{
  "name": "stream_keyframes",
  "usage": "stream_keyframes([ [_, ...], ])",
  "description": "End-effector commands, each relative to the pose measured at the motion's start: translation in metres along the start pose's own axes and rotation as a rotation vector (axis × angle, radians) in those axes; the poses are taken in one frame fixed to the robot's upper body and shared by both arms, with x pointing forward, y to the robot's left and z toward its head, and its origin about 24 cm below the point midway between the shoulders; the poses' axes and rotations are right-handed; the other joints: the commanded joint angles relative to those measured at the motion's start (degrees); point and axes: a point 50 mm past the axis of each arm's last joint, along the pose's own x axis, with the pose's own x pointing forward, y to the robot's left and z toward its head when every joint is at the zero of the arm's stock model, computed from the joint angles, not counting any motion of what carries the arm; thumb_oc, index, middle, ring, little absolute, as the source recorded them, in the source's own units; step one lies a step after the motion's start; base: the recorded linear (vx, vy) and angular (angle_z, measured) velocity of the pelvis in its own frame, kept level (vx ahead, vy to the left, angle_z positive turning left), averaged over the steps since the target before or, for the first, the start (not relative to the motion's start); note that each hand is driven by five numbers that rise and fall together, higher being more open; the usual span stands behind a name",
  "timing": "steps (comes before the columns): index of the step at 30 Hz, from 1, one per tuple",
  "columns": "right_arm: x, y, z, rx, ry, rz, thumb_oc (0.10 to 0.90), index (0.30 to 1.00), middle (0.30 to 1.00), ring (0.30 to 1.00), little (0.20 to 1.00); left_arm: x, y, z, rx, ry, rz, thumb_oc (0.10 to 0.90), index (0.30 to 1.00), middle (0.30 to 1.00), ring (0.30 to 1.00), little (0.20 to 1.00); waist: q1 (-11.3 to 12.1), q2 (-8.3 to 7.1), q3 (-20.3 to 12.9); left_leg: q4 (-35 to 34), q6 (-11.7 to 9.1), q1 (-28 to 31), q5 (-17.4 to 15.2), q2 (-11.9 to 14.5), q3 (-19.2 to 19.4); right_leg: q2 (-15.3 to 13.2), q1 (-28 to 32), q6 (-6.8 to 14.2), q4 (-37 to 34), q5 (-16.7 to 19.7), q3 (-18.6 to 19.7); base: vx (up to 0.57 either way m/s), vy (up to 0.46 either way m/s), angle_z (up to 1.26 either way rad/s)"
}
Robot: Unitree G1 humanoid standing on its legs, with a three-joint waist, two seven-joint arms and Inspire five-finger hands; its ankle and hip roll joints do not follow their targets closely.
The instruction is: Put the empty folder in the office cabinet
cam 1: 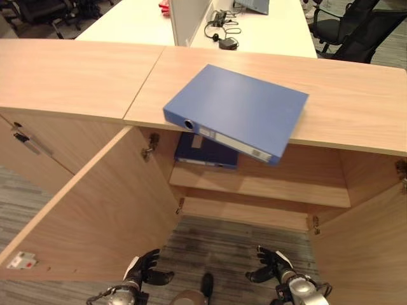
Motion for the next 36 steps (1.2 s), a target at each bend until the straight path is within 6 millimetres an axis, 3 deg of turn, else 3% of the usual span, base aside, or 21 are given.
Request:
stream_keyframes([
  [1,-0.003,-0.026,0.014,-0.077,-0.077,-0.062,0.8,0.9,0.9,0.9,0.9,0.008,0.004,0.032,0.016,-0.135,0.026,0.8,0.9,0.9,0.9,0.9,1.1,0.78,-2.3,-0.4,-1.1,0.8,-8.4,2.8,-6.2,0.6,-1.3,1.9,2.7,-3.2,0.0,0.04,-0.212,-0.18],
  [5,-0.004,-0.03,0.013,-0.08,-0.075,-0.076,0.8,0.9,0.9,0.9,0.9,0.01,0.0,0.032,-0.008,-0.129,0.028,0.8,0.9,0.9,0.9,0.9,0.1,0.94,-2.1,-0.5,-2.9,0.0,-7.4,5.0,-6.9,3.0,-0.6,0.8,1.1,-4.9,-0.1,0.01,-0.231,-0.06],
  [12,-0.006,-0.047,0.008,-0.062,-0.059,-0.136,0.8,0.9,0.9,0.9,0.9,0.014,-0.013,0.04,-0.03,-0.144,0.0,0.8,0.9,0.9,0.9,0.9,-1.4,2.66,-1.5,-0.5,-6.5,-2.0,-4.2,9.6,-9.5,8.5,1.0,-2.2,-1.7,-8.6,-1.5,-0.01,-0.218,0.17],
  [20,-0.005,-0.049,0.012,-0.094,-0.069,-0.13,0.8,0.9,0.9,0.9,0.9,0.015,-0.016,0.036,-0.06,-0.124,0.0,0.8,0.9,0.9,0.9,0.9,-0.5,2.91,-0.4,0.6,-8.8,-2.1,-1.8,13.0,-9.7,11.7,1.5,-4.1,-1.7,-11.3,-2.3,0.0,-0.132,0.04],
  [22,-0.005,-0.052,0.013,-0.103,-0.069,-0.138,0.8,0.9,0.9,0.9,0.9,0.016,-0.017,0.04,-0.065,-0.136,-0.003,0.8,0.9,0.9,0.9,0.9,-0.4,2.16,0.7,5.0,-8.4,-4.4,-2.7,12.0,-8.5,11.0,2.1,-4.2,-1.7,-11.3,-3.8,-0.04,-0.049,0.0],
  [25,-0.006,-0.058,0.008,-0.101,-0.037,-0.16,0.8,0.9,0.9,0.9,0.9,0.017,-0.02,0.047,-0.057,-0.156,-0.019,0.8,0.9,0.9,0.9,0.9,-0.2,1.56,1.6,7.9,-6.5,-7.5,-4.1,9.3,-3.7,10.2,2.3,-3.8,-1.7,-11.1,-5.6,-0.04,0.014,0.21],
  [28,-0.004,-0.058,0.01,-0.107,-0.033,-0.164,0.8,0.9,0.9,0.9,0.9,0.017,-0.018,0.049,-0.052,-0.166,-0.019,0.8,0.9,0.9,0.9,0.9,0.3,1.03,1.4,7.8,-6.4,-8.1,-4.7,8.0,-4.1,9.9,2.1,-3.6,-1.7,-10.7,-5.6,0.06,0.091,0.35],
  [29,-0.004,-0.057,0.008,-0.111,-0.021,-0.161,0.8,0.9,0.9,0.9,0.9,0.015,-0.016,0.045,-0.029,-0.159,-0.023,0.8,0.9,0.9,0.9,0.9,1.0,0.36,0.5,6.0,-5.1,-7.2,-6.1,5.8,-7.5,9.7,2.3,-3.3,-1.7,-10.1,-5.1,0.11,0.135,0.07],
  [31,-0.004,-0.055,0.006,-0.108,-0.013,-0.159,0.8,0.9,0.9,0.9,0.9,0.014,-0.014,0.044,-0.014,-0.158,-0.023,0.8,0.9,0.9,0.9,0.9,1.1,0.08,0.3,6.0,-4.8,-7.2,-6.2,5.2,-8.0,9.4,2.6,-3.3,-1.7,-10.0,-5.2,0.12,0.189,0.15],
  [33,-0.004,-0.05,0.005,-0.087,-0.019,-0.148,0.8,0.9,0.9,0.9,0.9,0.013,-0.004,0.041,0.008,-0.148,-0.004,0.8,0.9,0.9,0.9,0.9,1.7,-0.65,-0.1,5.8,-3.0,-6.5,-7.2,3.1,-9.3,7.4,1.9,-2.8,3.8,-11.3,-5.1,0.15,0.329,0.45],
  [35,-0.002,-0.044,0.007,-0.062,-0.026,-0.133,0.8,0.9,0.9,0.9,0.9,0.011,0.008,0.042,0.002,-0.153,0.025,0.8,0.9,0.9,0.9,0.9,1.9,-0.5,0.7,5.7,-0.8,-4.7,-8.2,1.8,-9.0,4.2,-2.3,-0.9,15.2,-10.7,-3.0,0.09,0.31,0.24],
  [36,-0.002,-0.045,0.007,-0.062,-0.026,-0.133,0.8,0.9,0.9,0.9,0.9,0.011,0.008,0.042,0.002,-0.154,0.025,0.8,0.9,0.9,0.9,0.9,1.9,-0.54,0.6,5.7,-0.7,-5.0,-8.1,1.7,-9.0,4.1,-2.5,-0.9,15.2,-10.6,-3.0,0.05,0.314,0.1],
])
